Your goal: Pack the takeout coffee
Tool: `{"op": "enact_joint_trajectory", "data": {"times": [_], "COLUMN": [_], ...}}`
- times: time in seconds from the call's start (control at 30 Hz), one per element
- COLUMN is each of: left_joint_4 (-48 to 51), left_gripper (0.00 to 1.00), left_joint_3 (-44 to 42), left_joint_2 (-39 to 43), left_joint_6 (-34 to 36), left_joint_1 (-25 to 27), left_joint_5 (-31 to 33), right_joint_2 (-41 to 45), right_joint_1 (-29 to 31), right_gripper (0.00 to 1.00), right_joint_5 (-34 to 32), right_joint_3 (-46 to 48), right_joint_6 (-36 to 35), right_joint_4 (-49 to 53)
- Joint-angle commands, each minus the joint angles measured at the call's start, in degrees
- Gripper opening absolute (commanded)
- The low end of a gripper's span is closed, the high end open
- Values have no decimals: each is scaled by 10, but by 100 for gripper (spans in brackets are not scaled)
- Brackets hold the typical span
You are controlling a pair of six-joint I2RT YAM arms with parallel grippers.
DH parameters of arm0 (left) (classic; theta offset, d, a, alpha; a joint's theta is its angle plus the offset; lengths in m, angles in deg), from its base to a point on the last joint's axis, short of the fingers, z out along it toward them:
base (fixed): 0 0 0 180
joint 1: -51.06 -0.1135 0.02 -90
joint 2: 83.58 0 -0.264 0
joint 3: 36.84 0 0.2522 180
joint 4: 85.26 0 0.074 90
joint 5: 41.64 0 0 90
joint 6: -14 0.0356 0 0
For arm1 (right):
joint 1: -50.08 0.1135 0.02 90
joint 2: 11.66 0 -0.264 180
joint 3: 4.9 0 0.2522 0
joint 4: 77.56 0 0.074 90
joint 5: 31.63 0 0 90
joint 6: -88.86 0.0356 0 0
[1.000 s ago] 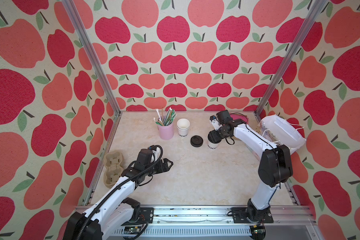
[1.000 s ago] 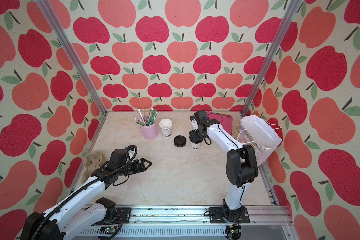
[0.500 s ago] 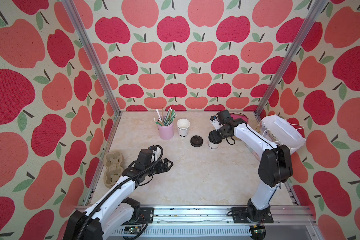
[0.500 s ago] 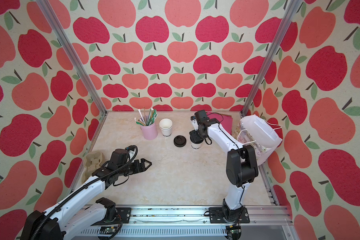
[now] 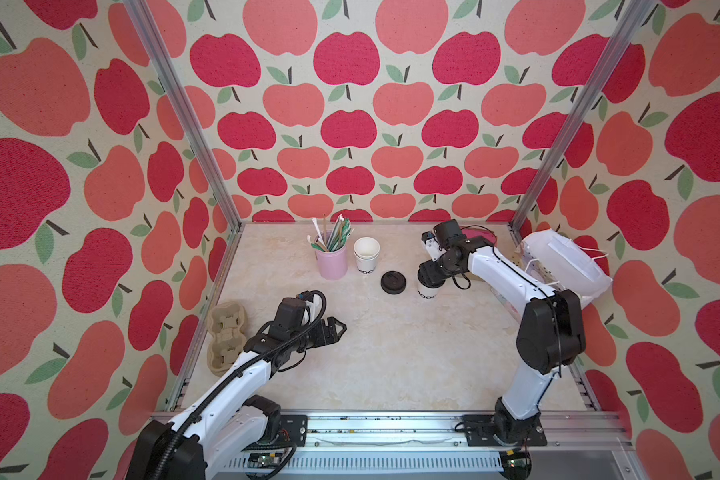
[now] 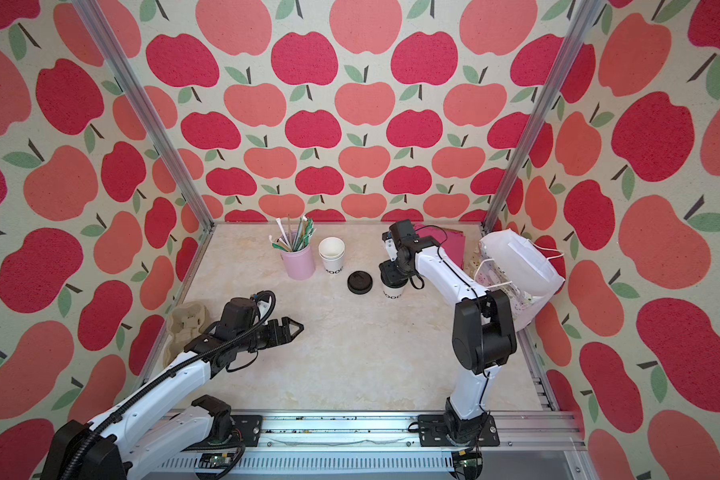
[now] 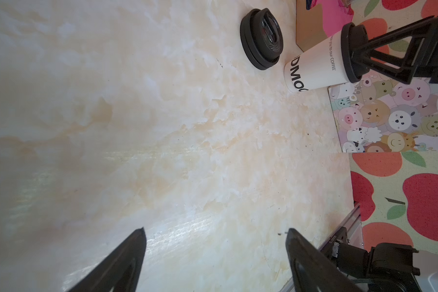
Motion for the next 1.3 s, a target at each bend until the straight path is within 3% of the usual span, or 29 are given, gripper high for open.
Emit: {"op": "enact_joint_trajectory", "data": {"times": [0.0,0.97,1.27], "left_joint_4": [-12,-16,-35], "left_gripper": [89,90,91], "left_joint_3": [-9,-27,-24], "left_joint_2": [-2,23,33], "left_joint_6": [-4,-7,-1], "left_joint_1": [-4,-4,-5], "left_joint_5": [-2,9,7], "right_joint_2": [7,42,122], "right_joint_1": [-6,-6,-5], "right_gripper": [75,83,97], "right_joint_5": [-8,15,-18], "right_joint_3": [-12,-36,-32], "right_joint_6": [7,21,14], "right_joint_4": [38,37,21]}}
